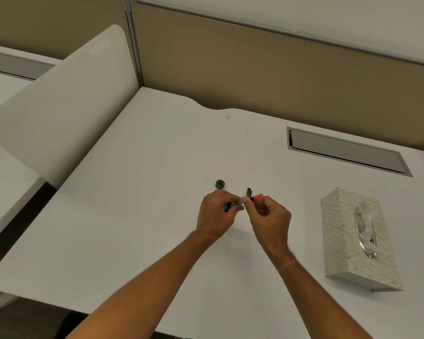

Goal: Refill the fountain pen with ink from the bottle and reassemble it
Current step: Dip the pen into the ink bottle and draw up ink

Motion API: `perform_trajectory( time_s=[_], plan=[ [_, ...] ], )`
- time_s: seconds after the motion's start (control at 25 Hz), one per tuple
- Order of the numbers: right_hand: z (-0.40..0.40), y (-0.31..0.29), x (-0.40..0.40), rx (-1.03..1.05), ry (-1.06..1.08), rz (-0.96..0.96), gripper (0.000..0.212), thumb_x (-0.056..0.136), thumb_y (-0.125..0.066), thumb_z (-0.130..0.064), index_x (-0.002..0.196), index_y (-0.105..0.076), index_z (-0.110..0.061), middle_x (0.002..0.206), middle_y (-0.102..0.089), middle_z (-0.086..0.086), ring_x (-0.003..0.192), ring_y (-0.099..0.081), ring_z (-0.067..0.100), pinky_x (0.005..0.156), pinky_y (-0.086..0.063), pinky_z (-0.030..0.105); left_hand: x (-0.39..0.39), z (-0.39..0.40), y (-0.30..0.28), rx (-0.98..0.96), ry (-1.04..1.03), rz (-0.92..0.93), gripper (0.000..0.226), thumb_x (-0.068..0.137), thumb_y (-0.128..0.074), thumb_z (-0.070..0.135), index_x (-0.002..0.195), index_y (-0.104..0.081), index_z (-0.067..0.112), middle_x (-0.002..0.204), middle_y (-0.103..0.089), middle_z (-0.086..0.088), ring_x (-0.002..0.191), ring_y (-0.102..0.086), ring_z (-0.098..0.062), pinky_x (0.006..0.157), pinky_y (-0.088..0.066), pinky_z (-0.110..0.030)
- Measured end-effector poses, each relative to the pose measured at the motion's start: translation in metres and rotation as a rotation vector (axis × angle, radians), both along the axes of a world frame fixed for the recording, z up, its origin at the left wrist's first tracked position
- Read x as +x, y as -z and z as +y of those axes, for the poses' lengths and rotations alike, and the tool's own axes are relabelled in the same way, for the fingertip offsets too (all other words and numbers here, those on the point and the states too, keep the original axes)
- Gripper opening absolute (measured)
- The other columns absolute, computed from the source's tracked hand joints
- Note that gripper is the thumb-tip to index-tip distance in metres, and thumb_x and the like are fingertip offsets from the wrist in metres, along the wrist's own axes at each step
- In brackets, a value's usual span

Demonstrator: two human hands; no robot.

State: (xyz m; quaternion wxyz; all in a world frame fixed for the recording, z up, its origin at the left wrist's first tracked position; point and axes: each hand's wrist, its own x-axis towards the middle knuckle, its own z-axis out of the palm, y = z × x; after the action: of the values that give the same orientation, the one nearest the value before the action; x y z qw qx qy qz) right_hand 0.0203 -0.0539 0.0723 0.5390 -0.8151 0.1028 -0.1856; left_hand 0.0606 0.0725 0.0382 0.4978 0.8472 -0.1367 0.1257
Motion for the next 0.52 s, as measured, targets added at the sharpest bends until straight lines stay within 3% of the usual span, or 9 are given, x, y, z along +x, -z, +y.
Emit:
perform_trajectory(
  time_s=[0.2,0.52],
  plan=[
    [-0.0069,-0.0017,0.0001,-0.025,-0.041,-0.037,0.013,0.083,-0.075,-0.015,0.094,-0.074,-0.008,0.084,-0.073,-0.003,0.077,-0.069,0.005,0.071,-0.055,0.013,0.0055,0.0008,0.0011,0.042,-0.004,0.031,0.016,0.076,-0.078,0.018,0.090,-0.075,0.011,0.088,-0.075,-0.002,0.083,-0.067,-0.016,0.081,-0.043,-0.015],
    [-0.0070,0.0063,0.0019,-0.067,-0.048,-0.064,0.018,0.082,-0.076,-0.015,0.097,-0.074,-0.006,0.086,-0.074,0.001,0.078,-0.069,0.008,0.070,-0.054,0.011,0.0043,-0.0027,0.0037,0.067,0.013,0.009,0.019,0.075,-0.077,0.018,0.091,-0.075,0.008,0.085,-0.075,-0.007,0.077,-0.067,-0.020,0.075,-0.050,-0.027]
  ],
)
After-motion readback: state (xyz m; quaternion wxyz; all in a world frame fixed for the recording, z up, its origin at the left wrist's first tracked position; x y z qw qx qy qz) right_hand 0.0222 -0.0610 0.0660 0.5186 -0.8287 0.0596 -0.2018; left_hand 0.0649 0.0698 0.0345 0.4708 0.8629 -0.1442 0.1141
